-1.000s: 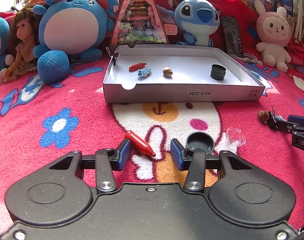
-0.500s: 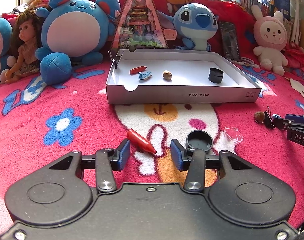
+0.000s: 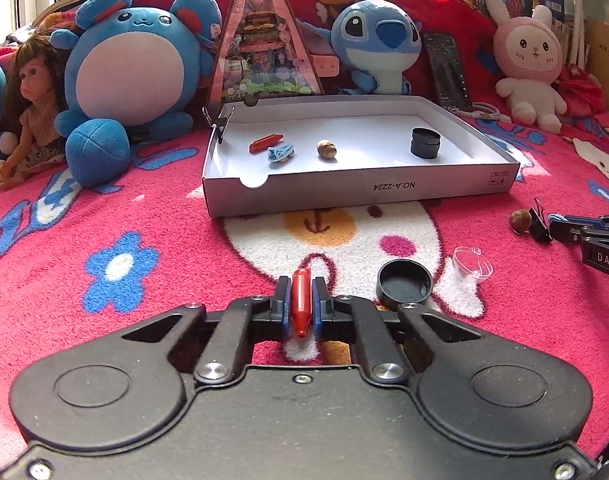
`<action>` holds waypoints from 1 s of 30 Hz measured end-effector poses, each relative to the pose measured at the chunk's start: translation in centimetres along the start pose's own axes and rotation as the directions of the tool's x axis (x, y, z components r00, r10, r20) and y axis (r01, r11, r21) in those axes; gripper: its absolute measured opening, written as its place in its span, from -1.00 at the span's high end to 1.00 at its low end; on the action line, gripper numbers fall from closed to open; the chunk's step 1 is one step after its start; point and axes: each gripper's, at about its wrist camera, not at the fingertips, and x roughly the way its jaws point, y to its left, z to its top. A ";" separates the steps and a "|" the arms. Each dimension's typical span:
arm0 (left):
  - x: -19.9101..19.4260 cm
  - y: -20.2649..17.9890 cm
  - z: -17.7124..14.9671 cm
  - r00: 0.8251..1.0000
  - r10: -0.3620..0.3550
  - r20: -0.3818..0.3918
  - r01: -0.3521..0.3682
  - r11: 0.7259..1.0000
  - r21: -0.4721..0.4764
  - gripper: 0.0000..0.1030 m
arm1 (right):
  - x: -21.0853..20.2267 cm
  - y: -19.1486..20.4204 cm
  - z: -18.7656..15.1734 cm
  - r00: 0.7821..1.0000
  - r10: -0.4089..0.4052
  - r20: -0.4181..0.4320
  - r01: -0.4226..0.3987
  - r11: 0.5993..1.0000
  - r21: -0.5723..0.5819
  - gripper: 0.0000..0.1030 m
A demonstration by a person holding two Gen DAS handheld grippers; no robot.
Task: Organize rigid objects
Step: 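Grasp the red crayon with the left tool while the right tool grasps the blue hair clip, then carry the red crayon and blue clip over the white box with both tools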
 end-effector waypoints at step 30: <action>5.5 3.4 12.0 0.992 -0.115 -0.051 0.105 0.980 -0.167 0.80 | 5.9 -2.0 11.9 0.977 0.171 -0.126 -0.117 0.930 0.350 0.65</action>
